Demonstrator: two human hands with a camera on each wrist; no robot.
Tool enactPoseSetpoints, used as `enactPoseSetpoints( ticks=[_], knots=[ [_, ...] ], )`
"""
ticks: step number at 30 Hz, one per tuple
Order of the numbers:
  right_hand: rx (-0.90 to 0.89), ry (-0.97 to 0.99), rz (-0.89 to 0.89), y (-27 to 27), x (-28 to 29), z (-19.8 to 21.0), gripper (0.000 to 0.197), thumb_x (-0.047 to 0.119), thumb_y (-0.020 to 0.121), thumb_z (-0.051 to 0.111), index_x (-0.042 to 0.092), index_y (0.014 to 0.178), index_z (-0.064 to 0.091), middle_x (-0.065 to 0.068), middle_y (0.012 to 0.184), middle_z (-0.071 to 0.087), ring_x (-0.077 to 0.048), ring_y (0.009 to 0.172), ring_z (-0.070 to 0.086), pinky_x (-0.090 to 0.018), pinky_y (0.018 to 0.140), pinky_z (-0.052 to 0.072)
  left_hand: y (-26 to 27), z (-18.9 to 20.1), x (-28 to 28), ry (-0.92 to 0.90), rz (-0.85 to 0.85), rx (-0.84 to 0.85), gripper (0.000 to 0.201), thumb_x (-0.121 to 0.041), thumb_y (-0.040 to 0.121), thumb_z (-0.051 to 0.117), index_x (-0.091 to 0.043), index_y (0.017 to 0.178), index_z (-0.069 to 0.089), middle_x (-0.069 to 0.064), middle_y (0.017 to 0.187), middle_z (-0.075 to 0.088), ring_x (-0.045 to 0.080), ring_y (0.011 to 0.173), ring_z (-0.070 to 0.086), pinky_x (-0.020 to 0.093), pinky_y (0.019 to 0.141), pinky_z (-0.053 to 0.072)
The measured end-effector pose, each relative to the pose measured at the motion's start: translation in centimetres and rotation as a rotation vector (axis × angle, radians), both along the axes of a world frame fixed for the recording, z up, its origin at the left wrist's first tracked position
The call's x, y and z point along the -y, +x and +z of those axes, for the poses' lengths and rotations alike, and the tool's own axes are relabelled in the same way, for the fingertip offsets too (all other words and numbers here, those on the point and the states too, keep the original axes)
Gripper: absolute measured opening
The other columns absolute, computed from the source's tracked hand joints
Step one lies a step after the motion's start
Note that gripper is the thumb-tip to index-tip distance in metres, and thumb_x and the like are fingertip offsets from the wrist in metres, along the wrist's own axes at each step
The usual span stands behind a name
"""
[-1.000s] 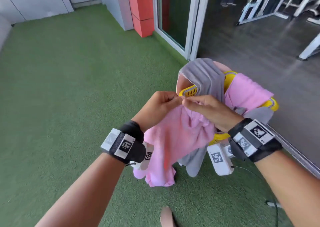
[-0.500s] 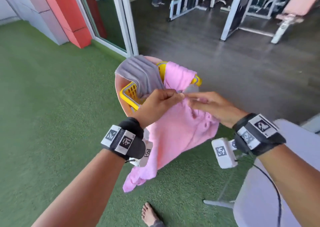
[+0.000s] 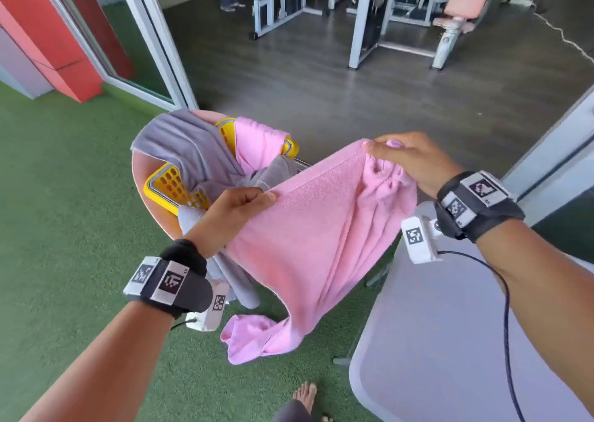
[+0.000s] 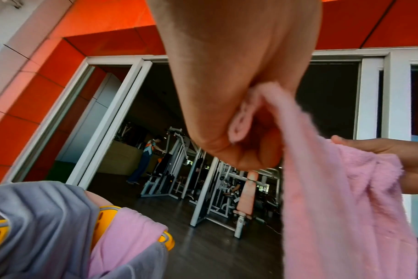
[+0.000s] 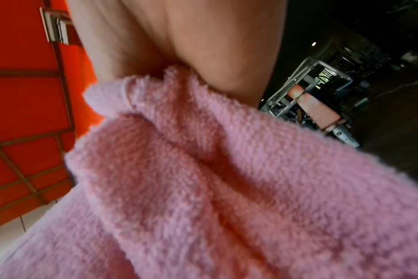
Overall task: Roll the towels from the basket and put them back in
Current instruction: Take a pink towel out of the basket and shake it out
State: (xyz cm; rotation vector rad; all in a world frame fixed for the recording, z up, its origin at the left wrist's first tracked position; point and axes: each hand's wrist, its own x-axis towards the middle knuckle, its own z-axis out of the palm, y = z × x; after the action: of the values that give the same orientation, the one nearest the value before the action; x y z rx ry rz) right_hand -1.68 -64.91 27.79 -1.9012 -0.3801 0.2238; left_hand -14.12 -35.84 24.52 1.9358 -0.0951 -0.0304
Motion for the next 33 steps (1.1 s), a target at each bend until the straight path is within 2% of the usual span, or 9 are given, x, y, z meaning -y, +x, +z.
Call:
enactPoseSetpoints(
  ticks=[4,10,13,15,18,21,24,28,33],
  knots=[
    [0.065,-0.079,0.015,2.5,-0.3,-0.9,0.045,0.055,0.079,0.068,0.014,0.098,0.072,-0.021,0.092,0.068,-0.009,0.084,0.056,-0.034,0.086,0.044,3.2,-0.6,2.9,-0.035,0.006,0.024,0.035,-0.023,0.096,0.056,-0.005,0.068,0.046,0.002,0.068,0.027,0.012,0.063,0.025,0.027,0.056,0.019],
    [0.186,-0.414,0.066,8.0,-3.3,-2.7,0.05,0.048,0.087,0.063,0.0,0.096,0.069,-0.011,0.074,0.057,-0.005,0.071,0.043,-0.013,0.056,0.032,6.9,-3.8,8.3,-0.094,-0.012,0.031,0.03,-0.014,0.096,0.055,0.002,0.071,0.049,0.0,0.067,0.033,0.005,0.063,0.028,0.021,0.054,0.022],
    [0.203,-0.573,0.097,10.1,-2.5,-3.7,0.045,0.047,0.088,0.062,0.004,0.097,0.072,-0.015,0.084,0.067,-0.001,0.068,0.052,-0.012,0.059,0.036,7.1,-6.2,10.4,-0.077,-0.045,0.006,0.026,-0.018,0.096,0.055,-0.015,0.071,0.05,-0.013,0.062,0.035,0.004,0.06,0.03,0.022,0.055,0.024],
    [0.182,-0.712,0.165,10.6,-0.6,-5.3,0.057,0.066,0.082,0.057,0.021,0.115,0.068,-0.006,0.108,0.069,-0.01,0.097,0.061,-0.02,0.084,0.043,6.7,-8.4,12.2,-0.038,-0.061,-0.044,0.021,-0.031,0.093,0.056,-0.026,0.073,0.057,-0.008,0.064,0.04,0.01,0.061,0.034,0.028,0.058,0.026],
    [0.13,-0.905,0.195,10.8,4.6,-9.5,0.072,0.077,0.08,0.044,0.035,0.138,0.042,-0.006,0.134,0.053,-0.029,0.123,0.05,-0.038,0.101,0.037,5.1,-13.0,16.2,-0.03,-0.089,-0.156,0.018,-0.032,0.093,0.057,-0.035,0.076,0.062,-0.014,0.067,0.051,0.007,0.065,0.044,0.024,0.063,0.033],
    [0.074,-0.99,0.11,9.7,11.9,-14.3,0.059,0.073,0.085,0.031,0.03,0.121,0.048,-0.009,0.122,0.059,-0.033,0.107,0.059,-0.041,0.093,0.044,2.0,-17.6,22.1,-0.06,-0.149,-0.294,0.015,-0.03,0.091,0.056,-0.023,0.081,0.064,-0.001,0.072,0.053,0.011,0.066,0.043,0.026,0.06,0.031],
    [0.004,-1.121,0.192,7.8,20.3,-18.8,0.081,0.079,0.082,0.01,0.024,0.113,0.06,-0.014,0.124,0.06,-0.037,0.107,0.058,-0.042,0.091,0.043,-1.4,-22.6,29.7,-0.026,-0.201,-0.436,0.019,-0.031,0.091,0.056,-0.014,0.085,0.063,-0.007,0.068,0.057,0.006,0.06,0.045,0.025,0.057,0.038],
    [-0.071,-1.22,0.204,5.0,31.5,-22.8,0.028,0.054,0.087,0.041,0.03,0.083,0.056,-0.01,0.108,0.065,-0.033,0.096,0.058,-0.039,0.08,0.044,-4.5,-26.1,40.7,-0.052,-0.255,-0.585,0.018,-0.027,0.093,0.057,-0.015,0.1,0.069,-0.001,0.089,0.071,0.01,0.083,0.065,0.026,0.078,0.049],
    [-0.235,-1.336,0.045,2.3,45.6,-24.5,0.036,0.062,0.071,0.038,0.033,0.083,0.056,-0.006,0.093,0.063,-0.034,0.087,0.06,-0.04,0.08,0.05,-6.3,-25.7,54.6,-0.179,-0.532,-0.769,0.02,-0.018,0.092,0.06,-0.004,0.103,0.067,0.001,0.085,0.067,0.011,0.082,0.062,0.028,0.085,0.051]
  ],
)
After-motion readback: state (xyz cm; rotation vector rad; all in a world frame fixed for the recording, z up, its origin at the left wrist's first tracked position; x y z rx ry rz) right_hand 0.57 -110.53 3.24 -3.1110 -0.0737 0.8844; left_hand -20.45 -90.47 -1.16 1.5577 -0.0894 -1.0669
